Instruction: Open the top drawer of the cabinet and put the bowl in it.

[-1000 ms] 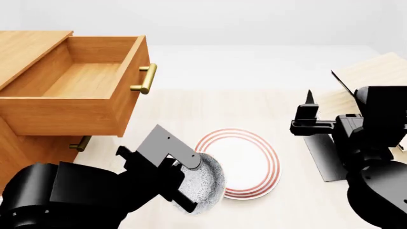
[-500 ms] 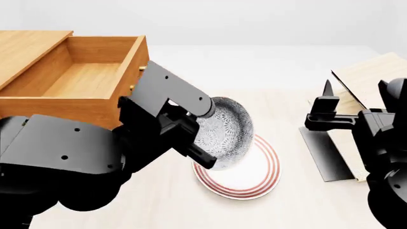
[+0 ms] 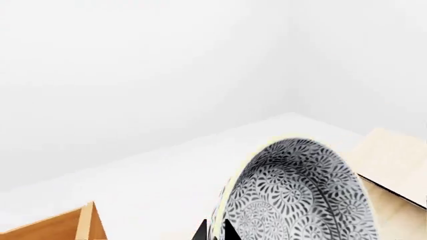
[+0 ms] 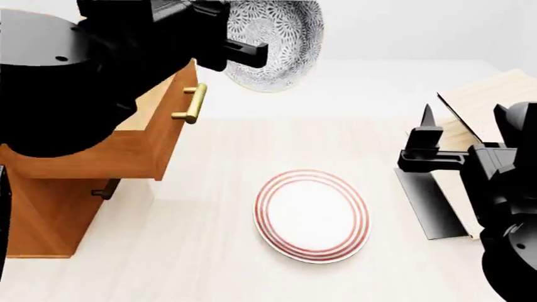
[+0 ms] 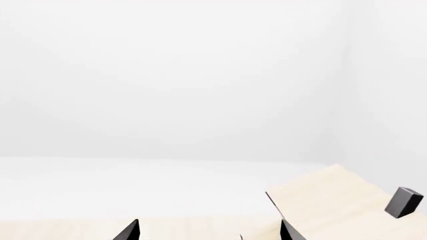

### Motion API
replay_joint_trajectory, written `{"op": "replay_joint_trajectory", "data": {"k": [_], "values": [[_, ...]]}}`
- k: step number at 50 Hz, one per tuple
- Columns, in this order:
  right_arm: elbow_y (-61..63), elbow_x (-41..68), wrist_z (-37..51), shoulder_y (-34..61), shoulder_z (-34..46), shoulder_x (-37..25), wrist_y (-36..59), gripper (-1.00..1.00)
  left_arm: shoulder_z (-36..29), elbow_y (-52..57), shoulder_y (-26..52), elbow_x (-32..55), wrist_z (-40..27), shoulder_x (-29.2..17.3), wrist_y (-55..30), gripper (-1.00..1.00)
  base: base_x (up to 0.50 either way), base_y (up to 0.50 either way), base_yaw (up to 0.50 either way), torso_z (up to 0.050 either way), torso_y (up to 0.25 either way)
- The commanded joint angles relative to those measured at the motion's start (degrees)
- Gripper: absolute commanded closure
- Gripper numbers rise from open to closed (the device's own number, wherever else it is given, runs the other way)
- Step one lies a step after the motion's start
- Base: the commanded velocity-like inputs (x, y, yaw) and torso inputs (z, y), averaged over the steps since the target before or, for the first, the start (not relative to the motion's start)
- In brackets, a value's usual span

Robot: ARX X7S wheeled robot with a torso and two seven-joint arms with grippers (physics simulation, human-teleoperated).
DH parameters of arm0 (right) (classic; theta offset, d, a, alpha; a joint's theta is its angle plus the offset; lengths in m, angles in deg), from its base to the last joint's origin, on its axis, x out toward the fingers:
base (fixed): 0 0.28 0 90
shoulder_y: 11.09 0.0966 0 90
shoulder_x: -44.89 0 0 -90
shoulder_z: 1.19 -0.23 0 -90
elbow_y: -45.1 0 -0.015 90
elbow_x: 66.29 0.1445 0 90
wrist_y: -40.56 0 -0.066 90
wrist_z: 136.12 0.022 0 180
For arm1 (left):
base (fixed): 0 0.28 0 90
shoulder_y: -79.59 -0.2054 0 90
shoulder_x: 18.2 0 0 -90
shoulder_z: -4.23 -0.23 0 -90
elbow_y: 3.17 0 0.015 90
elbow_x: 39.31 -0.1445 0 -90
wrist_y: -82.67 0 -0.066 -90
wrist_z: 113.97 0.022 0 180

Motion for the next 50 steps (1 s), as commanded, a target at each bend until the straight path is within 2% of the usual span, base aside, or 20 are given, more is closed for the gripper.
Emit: {"op": "replay_joint_trajectory", "data": {"k": [1,13,25,38,50], "values": [[-0.41,-0.28,-0.41,-0.28,0.21,0.1,-0.51,-1.0,0.7,-10.86,6.93,-7.94,1.52,0.54,3.2,1.0,0.0,0.0,0.0,0.0,0.0],[-1.0,-0.87,-0.74,-0.13,0.83,0.13,-0.72,-1.0,-2.21,-24.2,8.96,-18.51,8.05,-0.47,7.77,1.0,0.0,0.0,0.0,0.0,0.001],[-0.67,-0.43,-0.32,-0.2,0.61,0.08,-0.72,-1.0,-3.22,-32.73,8.47,-24.12,10.08,-2.19,11.92,1.0,0.0,0.0,0.0,0.0,0.0],[-1.16,-1.16,-0.71,-0.86,0.85,0.1,-1.41,-1.0,-2.11,-33.04,3.5,-24.8,8.12,-5.25,14.08,1.0,0.0,0.0,0.0,0.0,0.001],[-0.78,-1.16,-0.29,-0.02,1.94,0.31,-0.8,-1.0,-0.54,-35.88,0.05,-24.97,7.69,-5.99,17.0,1.0,0.0,0.0,0.0,0.0,0.001]]}}
